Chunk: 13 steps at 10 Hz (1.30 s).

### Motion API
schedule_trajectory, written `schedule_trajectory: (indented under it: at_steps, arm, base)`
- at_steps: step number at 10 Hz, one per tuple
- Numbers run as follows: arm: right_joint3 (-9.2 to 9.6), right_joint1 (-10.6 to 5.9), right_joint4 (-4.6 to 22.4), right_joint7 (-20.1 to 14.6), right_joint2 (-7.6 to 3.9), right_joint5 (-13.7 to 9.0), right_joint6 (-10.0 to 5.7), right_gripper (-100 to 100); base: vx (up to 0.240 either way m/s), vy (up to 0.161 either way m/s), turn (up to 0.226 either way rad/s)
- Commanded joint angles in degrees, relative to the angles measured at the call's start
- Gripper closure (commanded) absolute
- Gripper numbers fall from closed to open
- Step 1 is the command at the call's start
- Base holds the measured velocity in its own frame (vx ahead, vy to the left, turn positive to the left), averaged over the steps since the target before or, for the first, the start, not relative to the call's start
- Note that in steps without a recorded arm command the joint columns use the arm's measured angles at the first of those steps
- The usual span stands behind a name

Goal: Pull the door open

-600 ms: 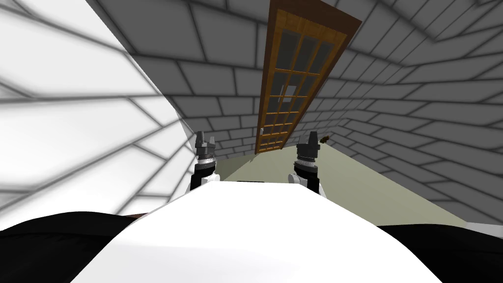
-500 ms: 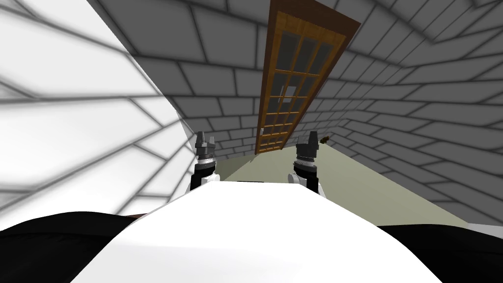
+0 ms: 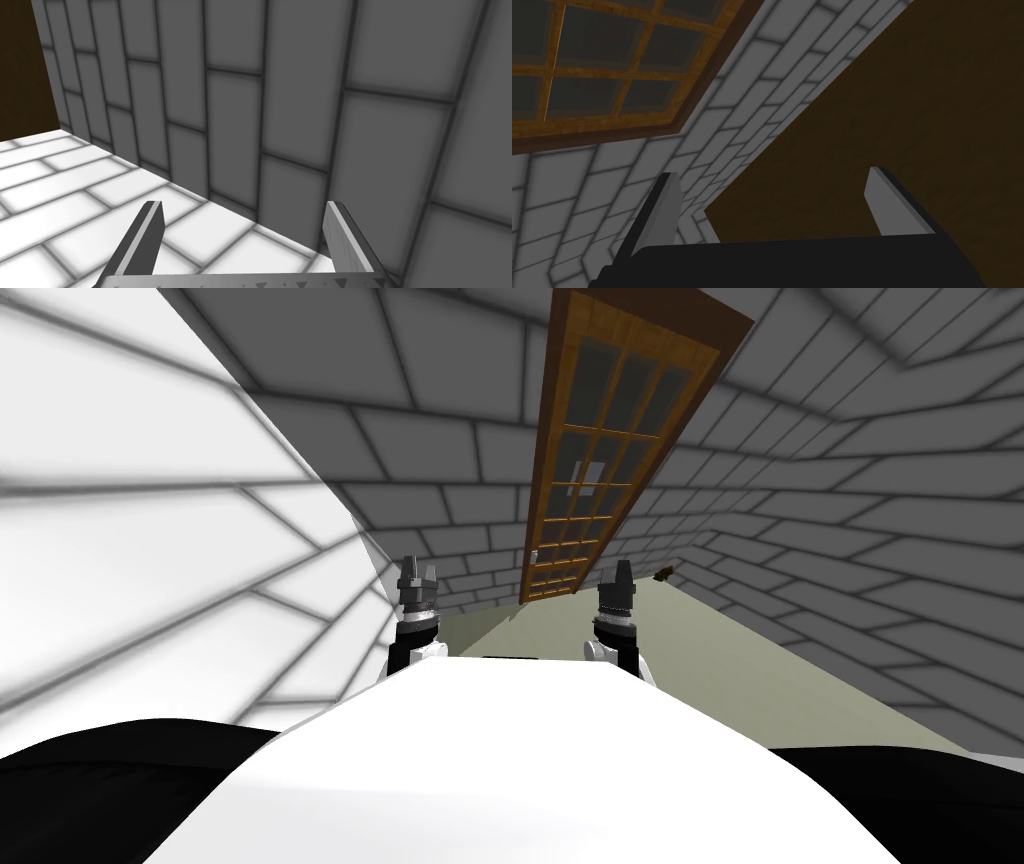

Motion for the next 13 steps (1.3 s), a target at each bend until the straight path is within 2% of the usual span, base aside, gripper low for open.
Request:
schedule_trajectory:
  at_steps: [1,2,4,7,13]
  arm:
    - [-0.17,-0.49,1.8,1.2,-0.30,0.5,-0.51,-100]
    - [-0.30,-1.25,4.3,2.6,-0.62,1.2,-1.15,-100]
    - [-0.47,-2.18,7.2,4.4,-0.98,2.0,-1.94,-100]
    - [-0.63,-3.13,10.3,6.3,-1.34,2.8,-2.75,-100]
    - [-1.23,-6.51,21.1,12.8,-2.54,5.9,-5.61,-100]
  base:
    - [0.091,0.001,0.009]
    - [0.130,-0.009,0.009]
    - [0.116,0.004,0.011]
    - [0.068,-0.001,0.005]
    - [0.093,0.003,0.010]
